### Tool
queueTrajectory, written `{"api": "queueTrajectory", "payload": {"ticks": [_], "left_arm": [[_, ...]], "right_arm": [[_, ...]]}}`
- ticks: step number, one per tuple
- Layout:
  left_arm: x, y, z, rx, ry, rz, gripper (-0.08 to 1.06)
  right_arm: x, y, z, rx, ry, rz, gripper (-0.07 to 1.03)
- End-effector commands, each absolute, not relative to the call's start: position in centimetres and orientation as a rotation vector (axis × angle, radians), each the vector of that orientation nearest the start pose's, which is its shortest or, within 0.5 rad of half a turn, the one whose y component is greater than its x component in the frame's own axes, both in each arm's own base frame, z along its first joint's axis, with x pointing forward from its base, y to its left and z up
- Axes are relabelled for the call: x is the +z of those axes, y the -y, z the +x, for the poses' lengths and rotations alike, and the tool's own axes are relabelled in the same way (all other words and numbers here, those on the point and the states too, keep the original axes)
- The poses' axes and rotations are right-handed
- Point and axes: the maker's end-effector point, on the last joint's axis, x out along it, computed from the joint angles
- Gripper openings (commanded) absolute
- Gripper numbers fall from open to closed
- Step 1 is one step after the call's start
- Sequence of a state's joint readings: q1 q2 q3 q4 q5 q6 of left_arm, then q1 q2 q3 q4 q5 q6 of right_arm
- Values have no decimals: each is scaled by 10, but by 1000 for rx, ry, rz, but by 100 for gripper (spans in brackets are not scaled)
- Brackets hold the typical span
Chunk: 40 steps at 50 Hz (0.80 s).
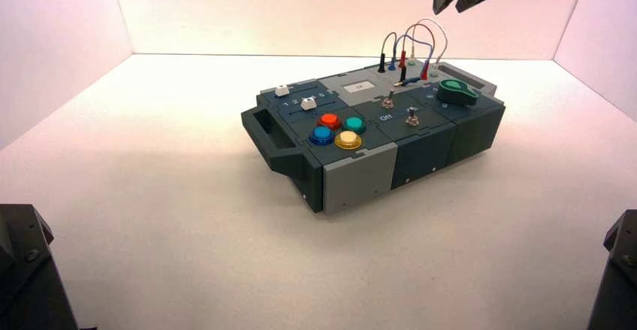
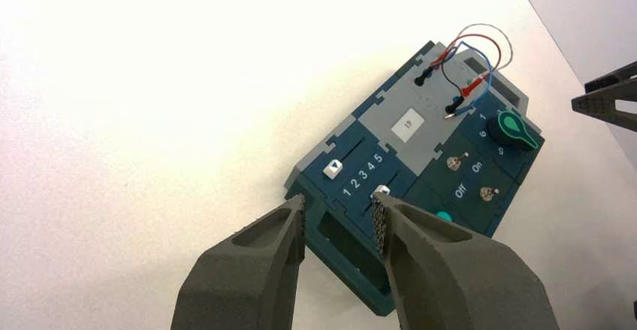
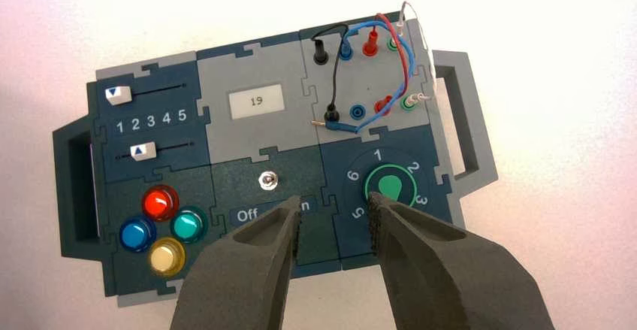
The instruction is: Move the box to the right.
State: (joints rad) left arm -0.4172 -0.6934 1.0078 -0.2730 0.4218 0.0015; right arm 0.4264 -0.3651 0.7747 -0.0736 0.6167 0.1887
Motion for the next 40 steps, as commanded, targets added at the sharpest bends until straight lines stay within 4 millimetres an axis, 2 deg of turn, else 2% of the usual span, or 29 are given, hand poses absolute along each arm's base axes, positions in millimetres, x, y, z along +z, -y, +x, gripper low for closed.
{"api": "queueTrajectory", "payload": {"ticks": [1, 30, 40], "left_arm": [[200, 129, 246, -413, -742, -126, 49], [198, 129, 245, -412, -749, -130, 49], [196, 139, 244, -443, -762, -115, 49]], "right_arm": [[170, -125, 294, 288, -985, -110, 48], [174, -125, 296, 287, -975, -115, 48], [173, -113, 304, 246, -978, -94, 48]]}}
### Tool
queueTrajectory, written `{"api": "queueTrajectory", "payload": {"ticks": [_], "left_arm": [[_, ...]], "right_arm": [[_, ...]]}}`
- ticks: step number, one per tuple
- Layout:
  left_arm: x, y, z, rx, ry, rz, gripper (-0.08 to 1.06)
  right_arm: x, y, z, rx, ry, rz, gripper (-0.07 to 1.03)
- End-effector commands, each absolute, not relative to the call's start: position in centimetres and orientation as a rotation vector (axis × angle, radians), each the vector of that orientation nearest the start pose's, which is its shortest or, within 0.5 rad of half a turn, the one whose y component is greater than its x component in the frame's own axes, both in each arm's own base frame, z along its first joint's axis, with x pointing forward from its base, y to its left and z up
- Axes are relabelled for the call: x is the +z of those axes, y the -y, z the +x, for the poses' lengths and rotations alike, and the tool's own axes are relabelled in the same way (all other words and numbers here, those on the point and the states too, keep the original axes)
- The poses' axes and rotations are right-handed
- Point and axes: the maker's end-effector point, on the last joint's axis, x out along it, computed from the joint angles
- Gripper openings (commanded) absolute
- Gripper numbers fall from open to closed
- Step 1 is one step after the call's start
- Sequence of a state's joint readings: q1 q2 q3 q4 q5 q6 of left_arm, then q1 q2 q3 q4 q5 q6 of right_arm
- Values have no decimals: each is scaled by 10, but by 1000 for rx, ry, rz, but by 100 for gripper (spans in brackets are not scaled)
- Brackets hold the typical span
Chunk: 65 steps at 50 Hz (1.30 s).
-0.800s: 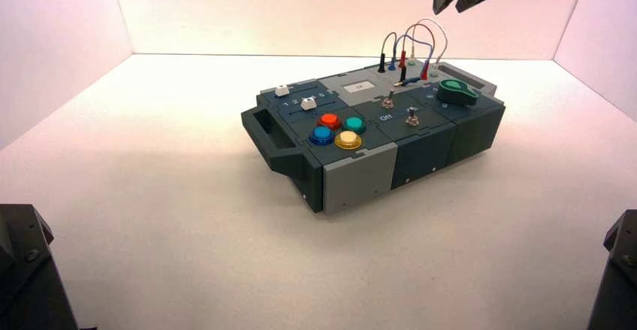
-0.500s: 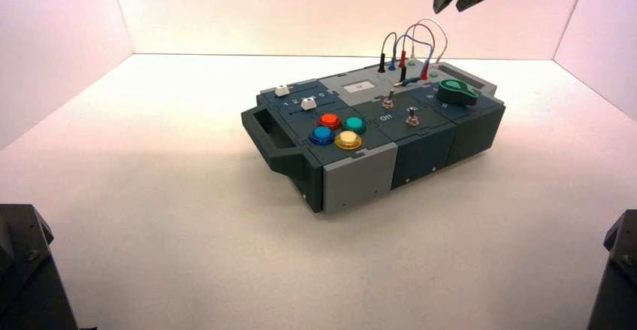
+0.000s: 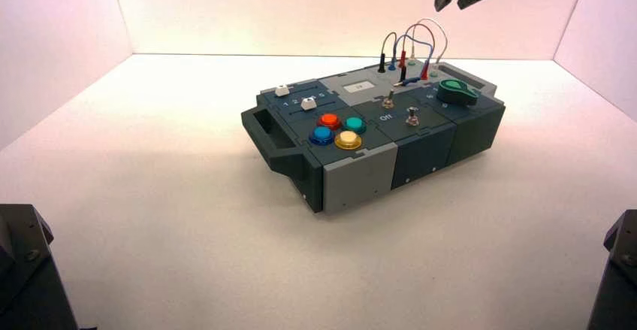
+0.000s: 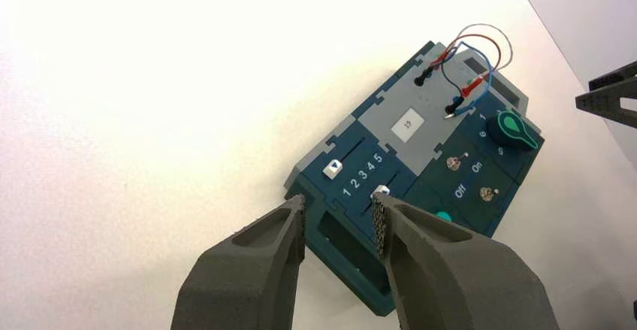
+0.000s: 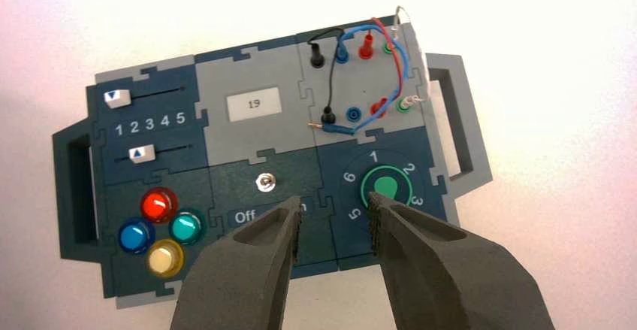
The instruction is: Move the box to the right.
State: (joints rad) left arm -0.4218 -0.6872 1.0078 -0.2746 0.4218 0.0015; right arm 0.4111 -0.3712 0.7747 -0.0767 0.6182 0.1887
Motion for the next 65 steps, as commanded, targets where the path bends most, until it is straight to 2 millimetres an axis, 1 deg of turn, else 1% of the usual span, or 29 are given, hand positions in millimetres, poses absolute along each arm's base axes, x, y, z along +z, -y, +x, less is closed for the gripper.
{"api": "queueTrajectory", "payload": {"ticks": [1, 6, 12, 19, 25, 30, 35, 37, 40, 43, 51, 55, 61, 65], "left_arm": [[196, 140, 243, -449, -766, -112, 49], [192, 148, 242, -469, -783, -99, 48], [185, 154, 242, -481, -822, -84, 46], [182, 157, 245, -483, -863, -71, 42], [178, 158, 246, -489, -886, -49, 37], [174, 158, 245, -494, -903, -32, 37], [172, 158, 244, -499, -907, -20, 36], [171, 158, 244, -501, -909, -11, 34], [172, 158, 244, -509, -908, 5, 25], [170, 158, 243, -514, -915, 19, 18], [166, 159, 241, -530, -929, 46, 11], [164, 162, 240, -546, -936, 67, 6], [161, 167, 238, -574, -948, 103, 4], [157, 169, 237, -585, -959, 122, 1]], "right_arm": [[173, -110, 305, 239, -978, -89, 48], [172, -100, 310, 205, -983, -70, 48], [171, -94, 314, 185, -990, -61, 48], [165, -96, 320, 179, -1018, -61, 48], [158, -97, 328, 168, -1051, -57, 44], [152, -99, 334, 161, -1068, -51, 43], [144, -100, 336, 154, -1090, -47, 41], [141, -100, 337, 152, -1096, -43, 39], [138, -101, 337, 149, -1106, -43, 37], [135, -101, 338, 146, -1112, -40, 34], [131, -97, 339, 133, -1124, -34, 28], [129, -92, 341, 119, -1129, -26, 25], [127, -82, 343, 92, -1133, -12, 19], [124, -76, 344, 76, -1140, -7, 13]]}}
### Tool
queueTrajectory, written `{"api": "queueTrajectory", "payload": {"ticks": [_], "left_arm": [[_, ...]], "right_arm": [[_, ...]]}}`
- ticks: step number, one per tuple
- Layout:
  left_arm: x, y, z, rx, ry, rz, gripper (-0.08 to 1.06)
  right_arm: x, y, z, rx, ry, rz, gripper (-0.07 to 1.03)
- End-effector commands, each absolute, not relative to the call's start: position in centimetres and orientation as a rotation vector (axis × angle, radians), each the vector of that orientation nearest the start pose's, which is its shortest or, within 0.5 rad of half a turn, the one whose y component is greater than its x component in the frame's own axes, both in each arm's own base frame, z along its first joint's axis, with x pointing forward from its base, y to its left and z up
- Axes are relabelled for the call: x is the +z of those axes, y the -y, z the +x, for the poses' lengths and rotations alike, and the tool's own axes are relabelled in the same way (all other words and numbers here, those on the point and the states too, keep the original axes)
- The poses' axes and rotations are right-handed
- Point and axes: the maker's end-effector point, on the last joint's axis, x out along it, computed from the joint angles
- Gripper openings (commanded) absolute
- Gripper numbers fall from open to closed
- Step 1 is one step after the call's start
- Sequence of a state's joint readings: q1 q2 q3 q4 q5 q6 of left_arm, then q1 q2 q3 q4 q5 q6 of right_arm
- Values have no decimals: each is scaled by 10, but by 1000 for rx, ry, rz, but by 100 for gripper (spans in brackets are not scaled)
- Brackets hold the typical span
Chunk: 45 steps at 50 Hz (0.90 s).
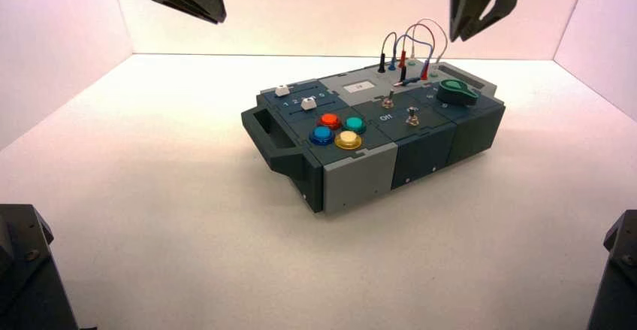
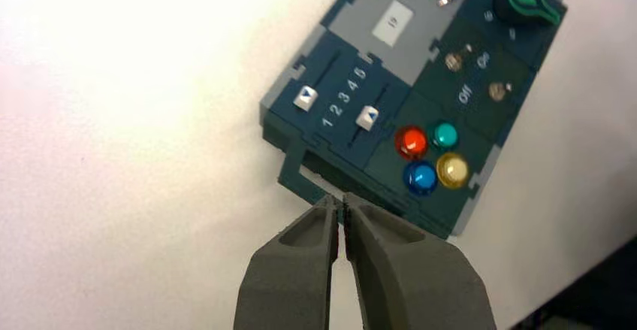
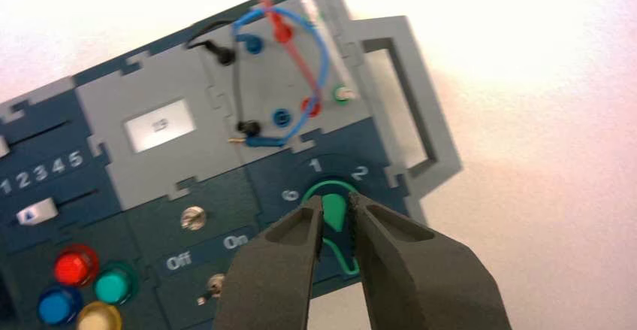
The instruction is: Move the box to the right.
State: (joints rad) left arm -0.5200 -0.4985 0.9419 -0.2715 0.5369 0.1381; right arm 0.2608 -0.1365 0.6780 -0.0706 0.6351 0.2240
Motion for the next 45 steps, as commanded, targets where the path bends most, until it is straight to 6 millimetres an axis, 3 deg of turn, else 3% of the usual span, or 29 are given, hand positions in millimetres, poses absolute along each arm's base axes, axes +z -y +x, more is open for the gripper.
{"api": "queueTrajectory", "payload": {"ticks": [1, 13, 45], "left_arm": [[156, 169, 238, -586, -962, 124, 1], [144, 177, 246, -596, -1008, 155, -2], [83, 200, 251, -613, -1243, 236, -3]], "right_arm": [[124, -74, 344, 72, -1141, -4, 11], [111, -66, 350, 48, -1175, -2, -1], [77, -51, 371, 0, -1253, -3, -1]]}}
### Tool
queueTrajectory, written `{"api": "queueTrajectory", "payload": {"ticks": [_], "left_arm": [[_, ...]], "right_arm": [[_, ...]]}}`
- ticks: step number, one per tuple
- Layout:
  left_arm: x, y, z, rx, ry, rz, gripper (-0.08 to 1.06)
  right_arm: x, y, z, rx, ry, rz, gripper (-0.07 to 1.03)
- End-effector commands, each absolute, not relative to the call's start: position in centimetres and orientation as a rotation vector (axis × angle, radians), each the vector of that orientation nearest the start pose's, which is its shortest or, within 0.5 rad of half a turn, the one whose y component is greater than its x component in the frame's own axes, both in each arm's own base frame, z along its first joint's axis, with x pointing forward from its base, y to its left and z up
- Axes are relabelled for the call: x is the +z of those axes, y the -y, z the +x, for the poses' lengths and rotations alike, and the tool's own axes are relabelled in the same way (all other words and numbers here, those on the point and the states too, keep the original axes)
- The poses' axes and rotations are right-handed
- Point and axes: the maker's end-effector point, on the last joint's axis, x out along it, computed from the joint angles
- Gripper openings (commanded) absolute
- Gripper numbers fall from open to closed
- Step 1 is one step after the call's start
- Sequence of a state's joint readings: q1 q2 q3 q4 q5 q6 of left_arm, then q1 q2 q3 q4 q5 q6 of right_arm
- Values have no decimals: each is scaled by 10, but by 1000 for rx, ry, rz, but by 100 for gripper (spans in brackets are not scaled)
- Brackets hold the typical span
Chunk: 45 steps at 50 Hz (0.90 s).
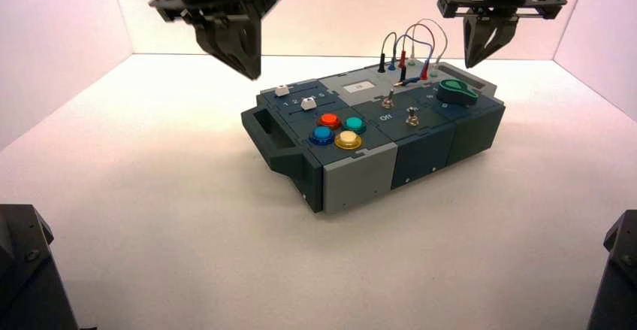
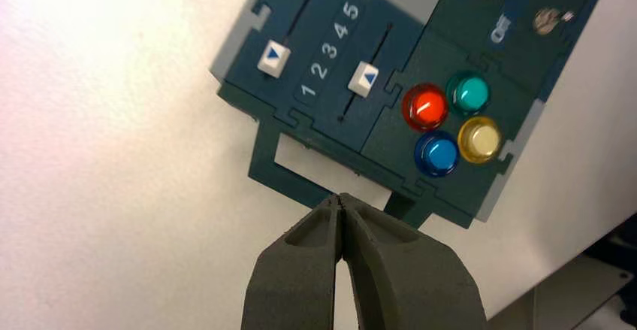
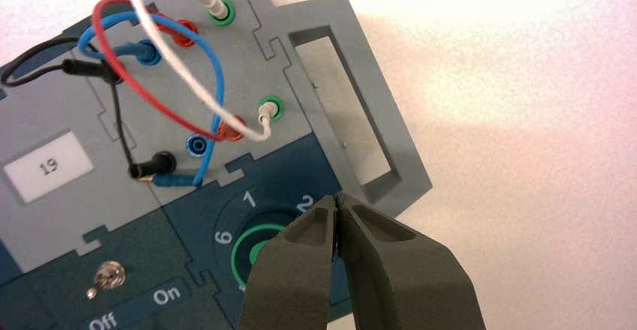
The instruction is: Move the box to the right.
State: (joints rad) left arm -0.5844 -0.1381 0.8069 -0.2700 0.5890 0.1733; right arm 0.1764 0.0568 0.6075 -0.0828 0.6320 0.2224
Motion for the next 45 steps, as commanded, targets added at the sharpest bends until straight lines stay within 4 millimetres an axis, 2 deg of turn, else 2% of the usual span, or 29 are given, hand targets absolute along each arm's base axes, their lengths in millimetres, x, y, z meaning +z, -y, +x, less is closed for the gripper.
{"api": "queueTrajectory", "payload": {"ticks": [1, 18, 34, 45], "left_arm": [[81, 200, 250, -612, -1248, 237, -3], [57, 201, 252, -599, -1326, 255, -3], [52, 208, 256, -605, -1348, 265, -3], [45, 209, 256, -604, -1368, 272, -3]], "right_arm": [[76, -50, 371, -3, -1256, -2, -1], [55, -48, 379, -4, -1294, -26, -1], [47, -35, 394, -32, -1300, -23, -1], [35, -34, 394, -30, -1332, -35, -2]]}}
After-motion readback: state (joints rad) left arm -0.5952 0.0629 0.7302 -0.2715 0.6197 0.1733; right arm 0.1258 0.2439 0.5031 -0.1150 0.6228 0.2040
